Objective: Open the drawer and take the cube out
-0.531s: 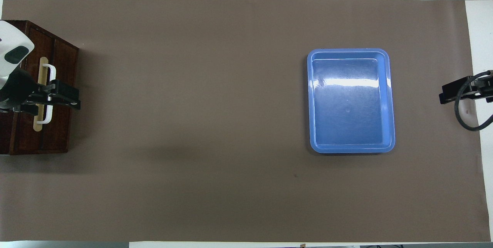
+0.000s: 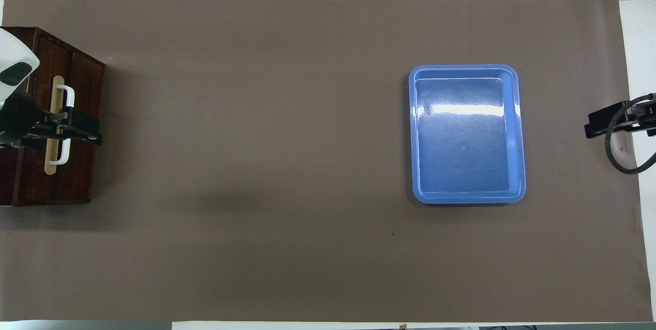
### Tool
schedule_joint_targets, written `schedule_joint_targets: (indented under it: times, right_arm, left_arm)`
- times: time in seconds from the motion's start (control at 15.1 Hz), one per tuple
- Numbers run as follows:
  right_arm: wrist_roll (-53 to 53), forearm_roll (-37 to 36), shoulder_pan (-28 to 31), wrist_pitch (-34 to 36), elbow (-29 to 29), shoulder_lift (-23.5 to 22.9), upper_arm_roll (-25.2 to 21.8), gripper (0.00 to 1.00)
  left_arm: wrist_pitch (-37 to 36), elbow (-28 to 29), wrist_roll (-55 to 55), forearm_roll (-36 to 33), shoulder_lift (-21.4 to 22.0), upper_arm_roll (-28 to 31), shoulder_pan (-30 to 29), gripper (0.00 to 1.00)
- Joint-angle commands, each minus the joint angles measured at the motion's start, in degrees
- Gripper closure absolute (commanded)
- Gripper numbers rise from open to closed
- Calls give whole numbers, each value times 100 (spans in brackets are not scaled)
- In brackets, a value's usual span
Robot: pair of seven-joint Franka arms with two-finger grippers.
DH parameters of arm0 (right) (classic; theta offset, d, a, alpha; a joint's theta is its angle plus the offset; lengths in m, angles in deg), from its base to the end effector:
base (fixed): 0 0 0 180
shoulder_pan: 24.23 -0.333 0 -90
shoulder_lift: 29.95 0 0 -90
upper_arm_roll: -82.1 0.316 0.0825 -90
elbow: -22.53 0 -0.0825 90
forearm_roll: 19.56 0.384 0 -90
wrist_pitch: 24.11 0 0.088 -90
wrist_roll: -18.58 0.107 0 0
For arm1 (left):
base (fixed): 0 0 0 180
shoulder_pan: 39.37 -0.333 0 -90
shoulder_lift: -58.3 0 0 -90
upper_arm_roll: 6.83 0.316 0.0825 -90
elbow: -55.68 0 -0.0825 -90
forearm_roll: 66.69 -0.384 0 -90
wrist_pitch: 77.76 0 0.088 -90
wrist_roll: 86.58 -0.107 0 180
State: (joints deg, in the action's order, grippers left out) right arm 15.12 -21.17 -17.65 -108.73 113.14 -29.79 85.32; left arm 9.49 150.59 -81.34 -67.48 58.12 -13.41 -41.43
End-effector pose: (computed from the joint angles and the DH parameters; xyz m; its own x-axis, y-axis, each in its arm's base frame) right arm 0.5418 -0.0350 0.6134 0.9947 -0.0006 -0.1031 0.0017 -0.9998 0.0221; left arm 0.5443 -0.0414 0.5789 0.9908 0.0139 -0.1346 0.0105 -0.9996 -0.0258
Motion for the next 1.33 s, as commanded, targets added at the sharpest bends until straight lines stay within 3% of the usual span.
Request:
schedule_joint_targets:
  times: [0.0,0.6,0.86,1.26]
  right_arm:
    - [39,-129,37,-54,1,28,47,0]
    - [21,-129,28,-45,45,63,39,0]
    - [21,-103,37,-45,45,63,39,0]
    - [65,-59,81,-37,36,63,39,0]
  left_arm:
    - [825,543,-242,-437,166,8,48,0]
    - [2945,1820,-287,-2397,-175,-27,321,0]
    - [3394,1987,-295,-2759,-403,-27,198,0]
    - [4018,2382,-462,-2997,-378,-27,-170,0]
